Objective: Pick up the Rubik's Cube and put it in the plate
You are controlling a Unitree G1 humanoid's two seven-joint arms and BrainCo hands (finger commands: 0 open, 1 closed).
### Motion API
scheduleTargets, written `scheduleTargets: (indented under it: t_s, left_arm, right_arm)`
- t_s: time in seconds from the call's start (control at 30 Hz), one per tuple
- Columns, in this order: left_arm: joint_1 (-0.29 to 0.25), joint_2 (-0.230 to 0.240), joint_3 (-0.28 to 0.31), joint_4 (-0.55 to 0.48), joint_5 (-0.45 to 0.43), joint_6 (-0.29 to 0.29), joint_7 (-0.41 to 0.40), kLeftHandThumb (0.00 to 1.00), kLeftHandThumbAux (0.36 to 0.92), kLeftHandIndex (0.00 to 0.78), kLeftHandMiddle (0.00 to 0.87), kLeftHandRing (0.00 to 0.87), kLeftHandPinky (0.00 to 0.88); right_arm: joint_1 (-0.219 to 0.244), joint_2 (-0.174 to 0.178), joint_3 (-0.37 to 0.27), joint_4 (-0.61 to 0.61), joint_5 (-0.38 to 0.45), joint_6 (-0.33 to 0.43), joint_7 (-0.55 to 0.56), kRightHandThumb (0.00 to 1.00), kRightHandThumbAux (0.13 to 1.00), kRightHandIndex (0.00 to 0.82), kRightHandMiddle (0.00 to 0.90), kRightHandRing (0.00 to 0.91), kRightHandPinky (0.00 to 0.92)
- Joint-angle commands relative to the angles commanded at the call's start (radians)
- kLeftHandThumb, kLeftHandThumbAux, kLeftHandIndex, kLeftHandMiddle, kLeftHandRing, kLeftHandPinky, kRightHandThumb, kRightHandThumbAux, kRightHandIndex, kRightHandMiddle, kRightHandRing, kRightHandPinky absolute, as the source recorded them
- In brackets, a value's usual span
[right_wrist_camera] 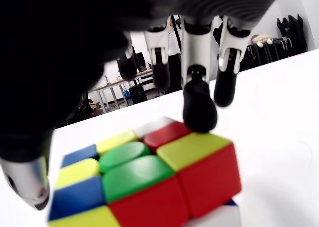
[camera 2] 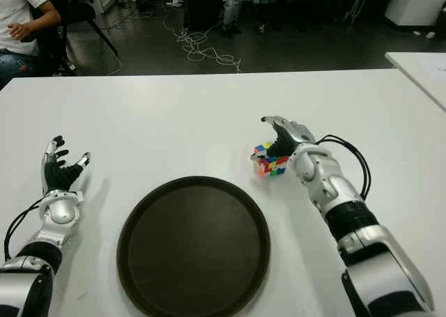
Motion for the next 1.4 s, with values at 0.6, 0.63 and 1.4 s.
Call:
scheduleTargets:
  t_s: [0.6,0.63,1.4]
  left_arm:
    - [-0.001,0.000,0.000,-0.002,0.004,0.021,0.003,0.000,0.737,0.099,0.161,0.180,0.218]
    - [-0.001,0.000,0.000,-0.002,0.003,0.022,0.002,0.000,0.736,0.098,0.158,0.177,0.212]
    - [0.000,0.000,0.006,-0.002,-0.002,0.006,-0.005,0.007,0.748,0.113,0.162,0.197,0.272]
  right_arm:
    - [0.013,-0.007,-0.005,0.006,-0.010,-0.047,-0.046,0.000,0.600,0.000,0.000,0.000,0.000]
    - [0.013,-0.007,-0.004,0.007,-0.010,-0.049,-0.046,0.000,0.598,0.000,0.000,0.000,0.000]
    - [0.015,-0.004,-0.014,0.024,0.007,-0.082,-0.052,0.000,0.630,0.000,0.000,0.000,0.000]
